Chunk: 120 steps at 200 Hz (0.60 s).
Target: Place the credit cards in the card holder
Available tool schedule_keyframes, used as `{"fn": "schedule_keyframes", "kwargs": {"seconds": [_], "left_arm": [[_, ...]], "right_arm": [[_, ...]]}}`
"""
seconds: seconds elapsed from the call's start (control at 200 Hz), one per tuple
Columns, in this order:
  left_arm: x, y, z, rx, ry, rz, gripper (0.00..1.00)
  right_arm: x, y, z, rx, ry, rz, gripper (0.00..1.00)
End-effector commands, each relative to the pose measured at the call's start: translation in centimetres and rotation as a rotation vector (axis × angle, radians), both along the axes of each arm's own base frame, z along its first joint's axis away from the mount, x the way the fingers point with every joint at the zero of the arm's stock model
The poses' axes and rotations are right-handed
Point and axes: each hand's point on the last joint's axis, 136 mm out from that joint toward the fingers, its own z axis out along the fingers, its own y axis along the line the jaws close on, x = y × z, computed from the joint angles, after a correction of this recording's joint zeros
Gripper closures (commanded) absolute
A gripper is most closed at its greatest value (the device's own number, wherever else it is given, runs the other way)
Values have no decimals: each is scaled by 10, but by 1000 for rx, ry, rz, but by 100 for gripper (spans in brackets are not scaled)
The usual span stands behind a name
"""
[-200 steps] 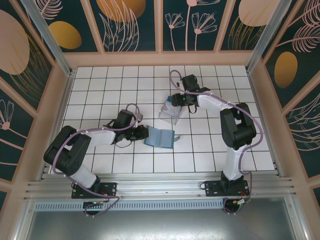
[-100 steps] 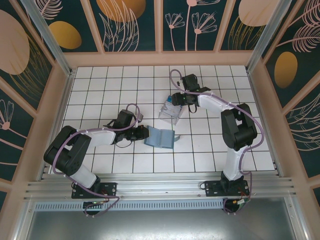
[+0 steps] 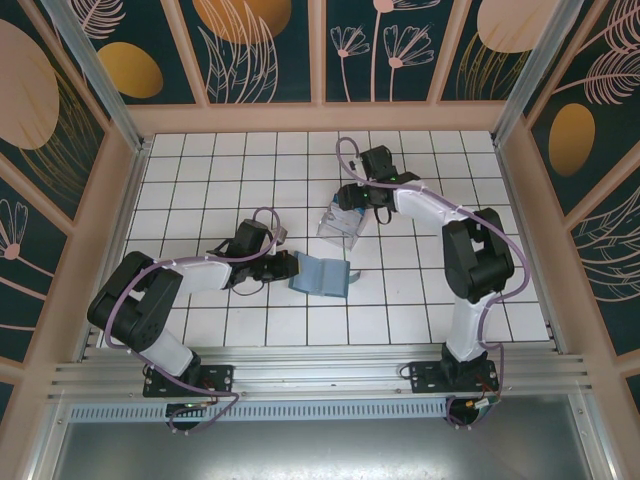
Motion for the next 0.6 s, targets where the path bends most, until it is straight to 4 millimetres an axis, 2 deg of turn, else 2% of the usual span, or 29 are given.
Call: {"fn": "schedule_keyframes", "kwargs": {"seconds": [0.0,0.38,0.596], "left_arm": [[2,-7,8,-26,-10,-10,85],[2,-6,7,-21,-10,-12,84],[2,-6,6,-21,-10,-12,84]], "right_arm": [[6,10,1,-24,-2,40,33],[8,7,-21,-79,33,29,33],[12,0,-23,-95,21,-3,35]]}}
